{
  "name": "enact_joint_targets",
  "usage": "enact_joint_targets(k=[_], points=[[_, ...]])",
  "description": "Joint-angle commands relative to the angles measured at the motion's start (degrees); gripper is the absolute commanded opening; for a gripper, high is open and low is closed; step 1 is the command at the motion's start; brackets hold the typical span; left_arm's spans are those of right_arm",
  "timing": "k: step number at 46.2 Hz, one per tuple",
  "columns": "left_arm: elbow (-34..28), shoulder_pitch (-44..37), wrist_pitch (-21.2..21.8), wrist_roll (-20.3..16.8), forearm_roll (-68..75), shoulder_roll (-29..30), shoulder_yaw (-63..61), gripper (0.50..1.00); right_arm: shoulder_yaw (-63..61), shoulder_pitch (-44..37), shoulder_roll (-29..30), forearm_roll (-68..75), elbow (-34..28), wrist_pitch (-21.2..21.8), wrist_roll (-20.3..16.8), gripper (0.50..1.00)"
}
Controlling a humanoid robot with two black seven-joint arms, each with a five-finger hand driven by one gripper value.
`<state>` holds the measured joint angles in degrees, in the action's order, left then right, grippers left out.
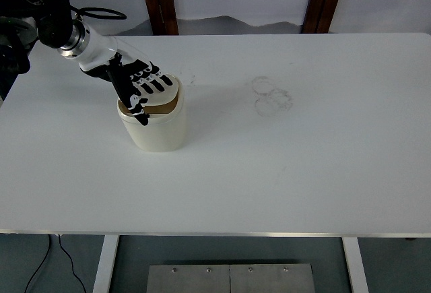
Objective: Open trash can
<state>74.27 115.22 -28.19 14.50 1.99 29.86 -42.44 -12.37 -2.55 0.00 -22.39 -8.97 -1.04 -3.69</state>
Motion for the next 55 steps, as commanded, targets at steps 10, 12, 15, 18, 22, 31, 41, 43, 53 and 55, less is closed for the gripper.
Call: enact_joint_targets(k=[10, 12, 15, 18, 22, 31, 41, 43, 53, 55], points=[[0.0, 4.1, -0.2, 0.0, -1.2, 0.5, 1.0, 1.000, 0.0, 0.0, 0.0, 0.1, 0.0, 0.0, 0.0, 0.995], [0.0, 4.7, -0.2, 0.0, -1.5, 0.6, 1.1, 1.000, 0.0, 0.0, 0.0, 0.1, 0.0, 0.0, 0.0, 0.995], [0.0, 5.3, -0.1, 0.0, -2.1, 0.8, 1.3, 1.000, 0.0, 0.0, 0.0, 0.1, 0.0, 0.0, 0.1, 0.995], [0.0, 5.8, -0.1, 0.0, -2.5, 1.8, 1.3, 1.000, 0.0, 0.0, 0.0, 0.1, -0.1, 0.0, 0.0, 0.995], [0.0, 6.5, -0.1, 0.0, -3.2, 2.7, 1.4, 1.000, 0.0, 0.0, 0.0, 0.1, 0.0, 0.0, 0.0, 0.995], [-0.3, 7.9, 0.0, 0.0, -4.8, 4.4, 3.2, 1.000, -0.2, 0.0, 0.0, 0.4, -0.1, 0.0, 0.2, 0.995], [-5.4, 7.7, -0.2, 0.0, -5.1, 5.2, 5.8, 1.000, 0.0, 0.1, 0.0, 0.3, 0.0, 0.0, 0.2, 0.995], [-7.0, 7.7, -0.2, -0.1, -5.4, 5.2, 6.5, 1.000, 0.0, 0.1, 0.0, 0.2, 0.2, 0.0, 0.2, 0.995], [-11.8, 7.2, 0.0, -0.1, -9.5, 5.3, 9.0, 1.000, -0.1, 0.0, 0.0, 0.2, 0.5, -0.1, 0.2, 0.995], [-12.0, 7.1, 0.0, -0.1, -10.1, 5.3, 9.0, 1.000, -0.2, 0.1, 0.0, 0.3, 0.5, -0.1, 0.2, 0.995]])
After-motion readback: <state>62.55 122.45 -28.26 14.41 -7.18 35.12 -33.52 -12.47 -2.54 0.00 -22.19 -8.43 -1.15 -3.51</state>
